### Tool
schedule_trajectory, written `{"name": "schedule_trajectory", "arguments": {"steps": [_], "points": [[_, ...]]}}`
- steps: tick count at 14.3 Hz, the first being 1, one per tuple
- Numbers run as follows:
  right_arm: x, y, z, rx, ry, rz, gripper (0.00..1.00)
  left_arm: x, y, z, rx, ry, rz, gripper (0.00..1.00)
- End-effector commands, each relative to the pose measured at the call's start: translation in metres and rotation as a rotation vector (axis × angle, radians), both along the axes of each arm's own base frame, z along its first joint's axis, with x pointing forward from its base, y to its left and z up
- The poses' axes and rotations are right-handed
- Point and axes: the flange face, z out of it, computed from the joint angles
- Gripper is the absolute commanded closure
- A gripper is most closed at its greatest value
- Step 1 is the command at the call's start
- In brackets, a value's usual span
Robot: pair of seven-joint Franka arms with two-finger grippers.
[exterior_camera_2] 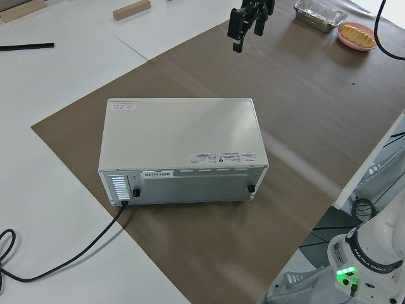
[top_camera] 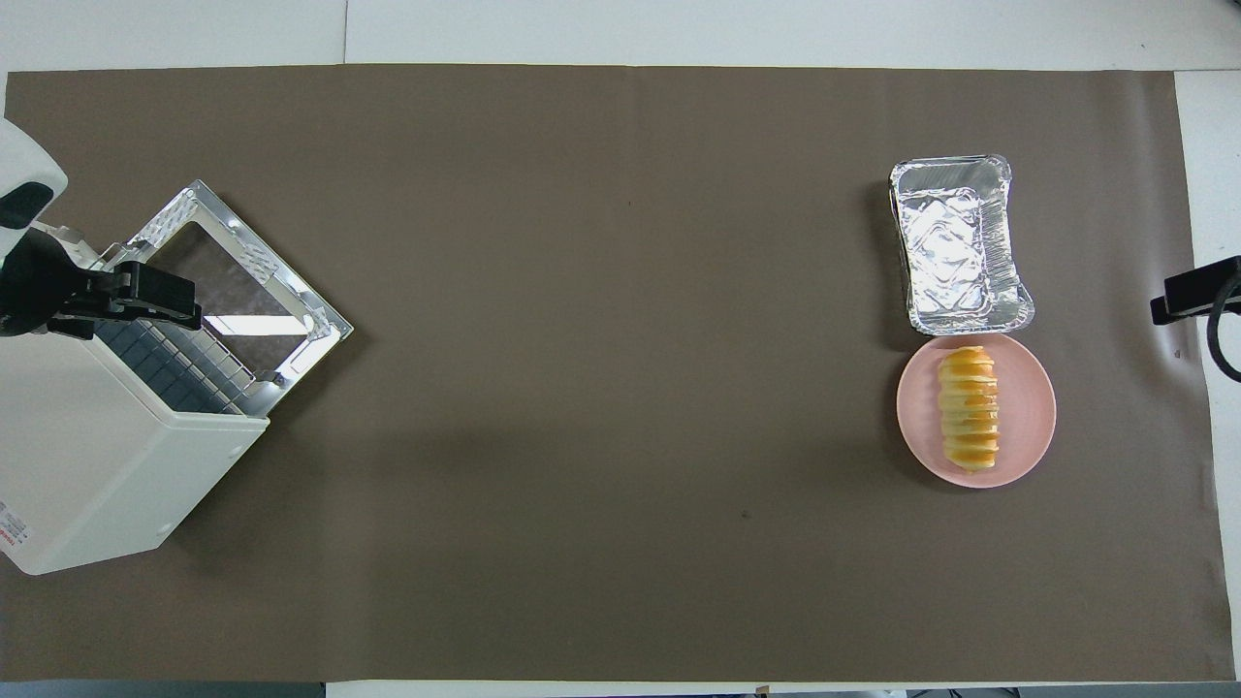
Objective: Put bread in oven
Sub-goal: 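Reach the right gripper down to the bread on the pink plate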
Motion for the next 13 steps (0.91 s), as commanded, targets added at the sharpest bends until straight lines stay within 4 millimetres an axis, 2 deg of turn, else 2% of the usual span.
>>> {"name": "schedule_trajectory", "arguments": {"steps": [1, 3, 5, 7, 8, 9, 10, 12, 13], "points": [[-0.005, 0.000, 0.002, -0.006, 0.008, 0.019, 0.00, -0.004, 0.002, 0.005, -0.009, -0.004, 0.012, 0.00], [-0.005, 0.001, 0.002, -0.003, 0.011, 0.018, 0.00, -0.004, 0.002, 0.005, -0.009, -0.004, 0.012, 0.00], [-0.004, 0.020, -0.002, -0.001, 0.018, 0.044, 0.00, -0.004, 0.002, 0.005, -0.009, -0.004, 0.012, 0.00], [-0.006, 0.034, -0.004, 0.002, 0.019, -0.013, 0.00, -0.004, 0.002, 0.005, -0.009, -0.004, 0.012, 0.00], [-0.007, 0.050, -0.011, 0.001, 0.020, -0.007, 0.00, -0.004, 0.002, 0.006, -0.009, -0.005, 0.012, 0.00], [-0.010, 0.066, -0.024, 0.002, 0.010, 0.016, 0.00, -0.004, 0.002, 0.005, -0.009, -0.004, 0.012, 0.00], [-0.019, 0.074, -0.043, 0.005, -0.007, 0.017, 0.00, -0.004, 0.002, 0.005, -0.009, -0.004, 0.012, 0.00], [-0.032, 0.077, -0.087, 0.008, -0.034, 0.002, 0.00, -0.004, 0.002, 0.005, -0.009, -0.004, 0.012, 0.00], [-0.032, 0.077, -0.099, 0.008, -0.025, 0.000, 0.00, -0.004, 0.002, 0.006, -0.009, -0.005, 0.012, 0.00]]}}
